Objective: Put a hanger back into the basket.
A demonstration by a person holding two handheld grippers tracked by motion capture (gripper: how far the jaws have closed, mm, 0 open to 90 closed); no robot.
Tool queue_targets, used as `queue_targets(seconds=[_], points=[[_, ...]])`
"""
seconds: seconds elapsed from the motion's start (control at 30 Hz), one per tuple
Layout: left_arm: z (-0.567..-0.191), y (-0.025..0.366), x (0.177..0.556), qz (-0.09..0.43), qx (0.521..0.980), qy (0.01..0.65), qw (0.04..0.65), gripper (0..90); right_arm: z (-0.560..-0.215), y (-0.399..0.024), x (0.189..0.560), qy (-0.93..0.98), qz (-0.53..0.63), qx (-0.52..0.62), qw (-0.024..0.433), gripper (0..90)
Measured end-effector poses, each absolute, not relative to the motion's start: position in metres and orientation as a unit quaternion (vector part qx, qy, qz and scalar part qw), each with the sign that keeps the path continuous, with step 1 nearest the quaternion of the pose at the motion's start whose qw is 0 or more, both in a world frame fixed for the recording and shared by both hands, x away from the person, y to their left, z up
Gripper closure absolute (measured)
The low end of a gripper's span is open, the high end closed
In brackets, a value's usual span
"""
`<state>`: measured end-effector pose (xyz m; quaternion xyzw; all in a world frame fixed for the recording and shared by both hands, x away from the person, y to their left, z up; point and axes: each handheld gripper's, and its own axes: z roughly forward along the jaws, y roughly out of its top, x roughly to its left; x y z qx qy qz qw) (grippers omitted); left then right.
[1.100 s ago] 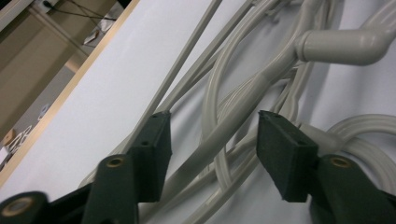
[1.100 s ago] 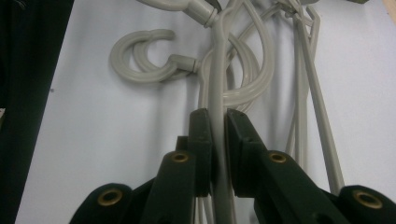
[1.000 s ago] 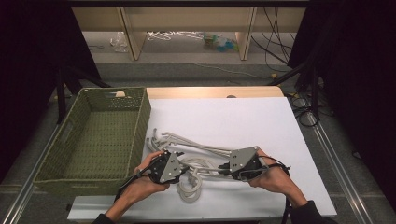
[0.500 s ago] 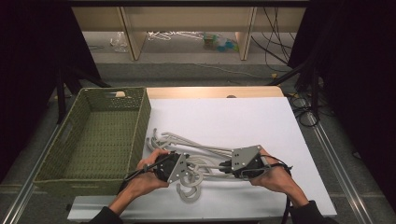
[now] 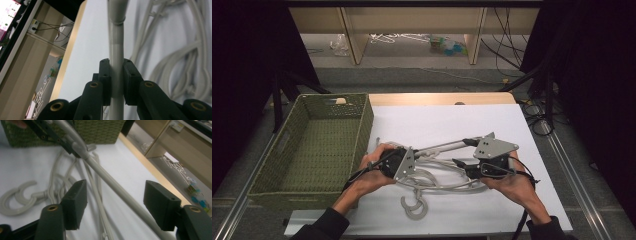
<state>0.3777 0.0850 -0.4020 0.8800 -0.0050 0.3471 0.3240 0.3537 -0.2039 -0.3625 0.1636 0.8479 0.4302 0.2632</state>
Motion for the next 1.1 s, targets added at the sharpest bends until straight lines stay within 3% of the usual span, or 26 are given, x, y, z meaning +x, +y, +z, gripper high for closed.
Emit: queue_targets(seconds=[0.13, 0.2, 0.4, 0.73, 1.1], points=[[-0.388, 0.089, 0.384, 0.363, 0.873, 0.001, 0.325, 79.0, -0.361, -0.202, 0.351, 0.84, 0.443, 0.183, 0.254, 32.0], [-0.384, 0.092, 0.387, 0.352, 0.866, 0.031, 0.354, 79.1, -0.365, -0.2, 0.351, 0.843, 0.447, 0.187, 0.235, 31.5], [-0.37, 0.099, 0.391, 0.285, 0.864, 0.115, 0.399, 79.1, -0.386, -0.197, 0.349, 0.856, 0.436, 0.194, 0.199, 29.8], [-0.36, 0.107, 0.386, 0.163, 0.853, 0.227, 0.44, 79.1, -0.399, -0.196, 0.345, 0.862, 0.429, 0.195, 0.184, 30.4], [-0.332, 0.13, 0.37, 0.104, 0.824, 0.282, 0.48, 79.1, -0.411, -0.196, 0.339, 0.872, 0.423, 0.19, 0.158, 30.3]])
